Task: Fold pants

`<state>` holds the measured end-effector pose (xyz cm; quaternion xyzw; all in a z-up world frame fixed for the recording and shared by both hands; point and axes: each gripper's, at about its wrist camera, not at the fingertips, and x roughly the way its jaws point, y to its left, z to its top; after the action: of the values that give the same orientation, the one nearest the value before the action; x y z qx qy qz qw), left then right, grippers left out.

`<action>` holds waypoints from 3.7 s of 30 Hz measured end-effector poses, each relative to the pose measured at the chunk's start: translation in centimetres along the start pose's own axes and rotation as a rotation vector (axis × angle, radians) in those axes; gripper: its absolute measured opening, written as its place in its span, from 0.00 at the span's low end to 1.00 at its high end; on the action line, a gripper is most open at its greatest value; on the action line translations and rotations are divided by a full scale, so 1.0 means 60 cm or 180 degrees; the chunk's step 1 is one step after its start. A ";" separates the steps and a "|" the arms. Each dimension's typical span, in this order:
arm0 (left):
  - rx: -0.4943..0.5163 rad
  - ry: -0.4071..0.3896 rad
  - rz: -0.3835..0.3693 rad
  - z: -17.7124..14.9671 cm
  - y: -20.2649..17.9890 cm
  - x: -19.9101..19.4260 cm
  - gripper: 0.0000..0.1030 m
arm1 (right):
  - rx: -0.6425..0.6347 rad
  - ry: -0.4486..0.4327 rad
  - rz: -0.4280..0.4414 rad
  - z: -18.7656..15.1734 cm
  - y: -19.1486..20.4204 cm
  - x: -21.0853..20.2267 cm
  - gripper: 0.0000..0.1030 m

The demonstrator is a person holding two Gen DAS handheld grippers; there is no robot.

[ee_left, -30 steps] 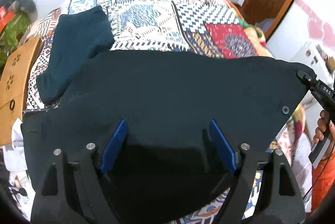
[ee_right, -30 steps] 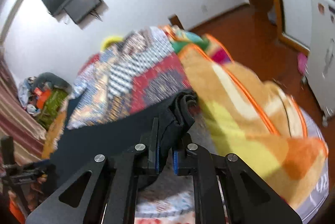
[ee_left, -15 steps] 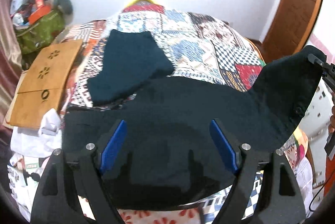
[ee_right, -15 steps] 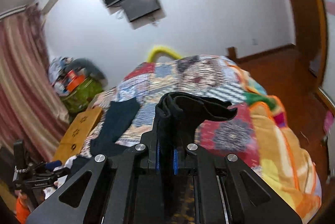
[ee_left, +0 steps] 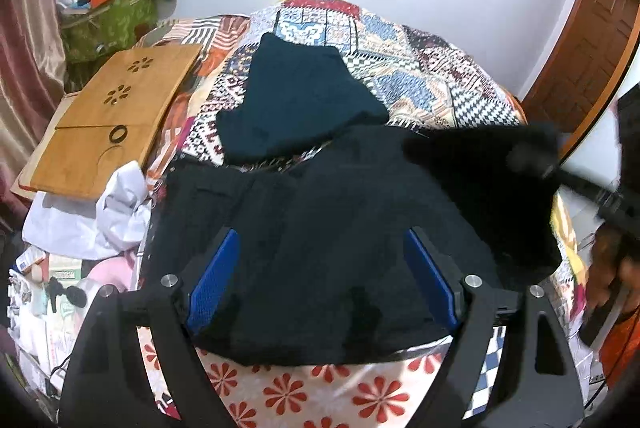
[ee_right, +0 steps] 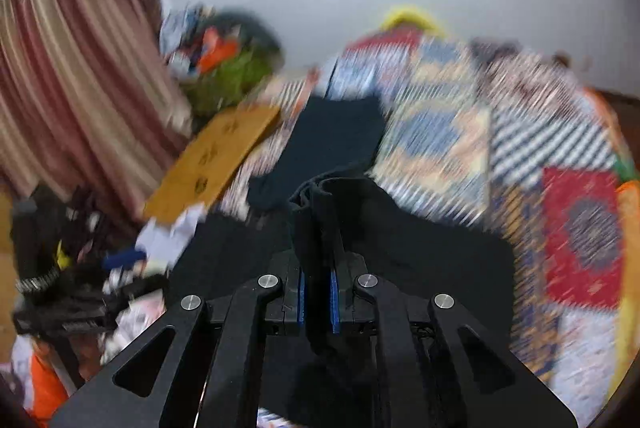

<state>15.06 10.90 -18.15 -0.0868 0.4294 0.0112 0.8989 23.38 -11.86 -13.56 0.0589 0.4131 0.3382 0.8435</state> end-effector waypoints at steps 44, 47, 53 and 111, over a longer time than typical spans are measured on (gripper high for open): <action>0.0882 0.0481 0.0064 0.018 -0.179 0.165 0.89 | 0.0255 0.0452 -0.0694 -0.122 -0.195 -0.047 0.57; 0.0904 0.0396 0.0081 0.002 -0.175 0.142 0.89 | 0.0206 0.0442 -0.0733 -0.133 -0.180 -0.062 0.57; 0.0540 0.0394 -0.0049 -0.005 -0.131 0.082 0.88 | 0.0089 0.0419 -0.0842 -0.122 -0.162 -0.094 0.57; -0.1699 0.0151 0.0297 -0.081 0.181 0.087 0.16 | -0.0262 0.0543 -0.0467 -0.088 -0.045 0.006 0.61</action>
<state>13.56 20.49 -26.79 -0.3011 0.4357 0.1635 0.8323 21.06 -14.65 -18.28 -0.0352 0.4723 0.2960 0.8295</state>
